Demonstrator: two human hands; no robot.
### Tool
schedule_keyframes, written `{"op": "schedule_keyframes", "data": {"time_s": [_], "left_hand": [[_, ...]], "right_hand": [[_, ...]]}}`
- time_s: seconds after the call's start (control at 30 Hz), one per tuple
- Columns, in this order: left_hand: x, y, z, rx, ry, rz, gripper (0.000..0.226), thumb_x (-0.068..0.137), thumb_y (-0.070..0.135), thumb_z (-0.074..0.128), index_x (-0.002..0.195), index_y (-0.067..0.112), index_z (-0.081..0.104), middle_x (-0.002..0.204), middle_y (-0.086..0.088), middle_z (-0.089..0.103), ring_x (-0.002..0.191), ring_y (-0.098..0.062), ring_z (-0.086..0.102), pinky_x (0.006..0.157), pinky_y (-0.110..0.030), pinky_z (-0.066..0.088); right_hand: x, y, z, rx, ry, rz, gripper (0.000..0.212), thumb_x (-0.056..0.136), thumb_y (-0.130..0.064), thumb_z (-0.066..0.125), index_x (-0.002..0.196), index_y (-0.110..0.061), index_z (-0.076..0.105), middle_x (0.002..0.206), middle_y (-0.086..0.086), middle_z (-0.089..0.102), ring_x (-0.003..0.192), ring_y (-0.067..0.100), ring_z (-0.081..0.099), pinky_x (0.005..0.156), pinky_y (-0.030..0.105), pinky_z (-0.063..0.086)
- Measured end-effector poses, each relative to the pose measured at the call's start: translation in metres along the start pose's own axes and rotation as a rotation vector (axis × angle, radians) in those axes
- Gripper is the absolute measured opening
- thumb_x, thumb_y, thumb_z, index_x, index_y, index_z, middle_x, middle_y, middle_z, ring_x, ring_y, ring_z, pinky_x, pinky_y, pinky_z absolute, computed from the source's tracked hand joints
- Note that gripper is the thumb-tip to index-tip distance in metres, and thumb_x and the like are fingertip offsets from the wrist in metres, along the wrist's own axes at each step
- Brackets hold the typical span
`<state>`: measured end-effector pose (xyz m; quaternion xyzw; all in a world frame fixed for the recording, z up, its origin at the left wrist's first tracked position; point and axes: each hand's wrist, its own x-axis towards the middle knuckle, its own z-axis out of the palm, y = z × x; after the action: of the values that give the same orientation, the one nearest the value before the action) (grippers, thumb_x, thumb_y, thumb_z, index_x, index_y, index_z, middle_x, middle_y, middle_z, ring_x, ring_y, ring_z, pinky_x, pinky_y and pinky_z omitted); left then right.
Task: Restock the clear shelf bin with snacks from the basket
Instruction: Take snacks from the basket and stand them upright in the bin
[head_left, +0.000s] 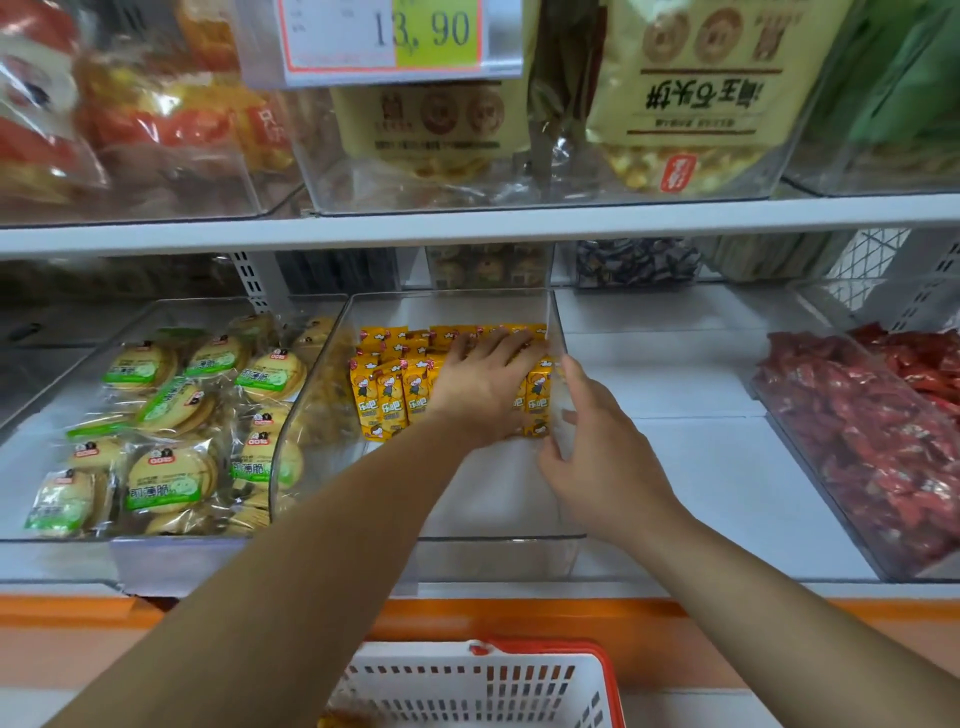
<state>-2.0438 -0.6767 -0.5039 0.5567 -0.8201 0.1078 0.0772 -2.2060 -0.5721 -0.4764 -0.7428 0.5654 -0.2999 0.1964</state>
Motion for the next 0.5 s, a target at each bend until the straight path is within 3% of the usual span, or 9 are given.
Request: {"op": "schedule_keyframes", "data": {"time_s": [0.13,0.23,0.3,0.4,0.5], "left_hand": [[-0.008,0.006,-0.031,-0.145,-0.013,-0.086,0.088,0.082,0.048,0.074,0.156,0.036,0.028,0.163,0.004,0.034,0.151,-0.026,0.029,0.122,-0.053,0.017],[-0.032,0.007,-0.073,-0.311,0.053,-0.214,0.069,0.086,0.043,0.068,0.149,0.029,0.042,0.15,-0.004,0.051,0.135,-0.03,0.05,0.114,-0.046,0.036],[-0.065,0.003,-0.102,-0.478,0.053,-0.221,0.057,0.09,0.041,0.069,0.143,0.028,0.051,0.142,-0.001,0.056,0.125,-0.023,0.056,0.106,-0.037,0.044],[-0.142,-0.004,-0.137,-0.648,0.0,-0.15,0.017,0.093,0.035,0.071,0.107,0.038,0.063,0.107,0.013,0.067,0.09,-0.001,0.061,0.08,-0.026,0.05],[-0.217,-0.007,-0.146,-0.677,-0.187,-0.116,0.006,0.091,0.036,0.07,0.089,0.04,0.065,0.081,0.015,0.069,0.075,0.001,0.064,0.067,-0.022,0.053]], "right_hand": [[0.001,-0.003,-0.006,-0.166,0.025,0.004,0.08,0.086,-0.033,0.06,0.154,-0.028,0.019,0.144,-0.001,0.04,0.126,0.024,0.046,0.089,0.038,0.048],[-0.003,-0.016,-0.015,-0.326,0.059,-0.006,0.07,0.083,-0.036,0.063,0.145,-0.021,0.036,0.141,0.004,0.04,0.129,0.029,0.035,0.096,0.04,0.045],[-0.009,-0.031,-0.022,-0.377,0.065,-0.016,0.065,0.081,-0.037,0.063,0.141,-0.02,0.043,0.142,0.005,0.041,0.128,0.029,0.034,0.101,0.041,0.042],[-0.032,-0.059,-0.026,-0.293,0.065,-0.103,0.05,0.081,-0.036,0.064,0.129,-0.024,0.054,0.132,0.0,0.049,0.122,0.025,0.04,0.098,0.038,0.043],[-0.067,-0.081,-0.012,-0.199,-0.127,-0.202,0.028,0.08,-0.042,0.06,0.107,-0.034,0.062,0.113,-0.013,0.058,0.111,0.013,0.05,0.087,0.034,0.048]]}}
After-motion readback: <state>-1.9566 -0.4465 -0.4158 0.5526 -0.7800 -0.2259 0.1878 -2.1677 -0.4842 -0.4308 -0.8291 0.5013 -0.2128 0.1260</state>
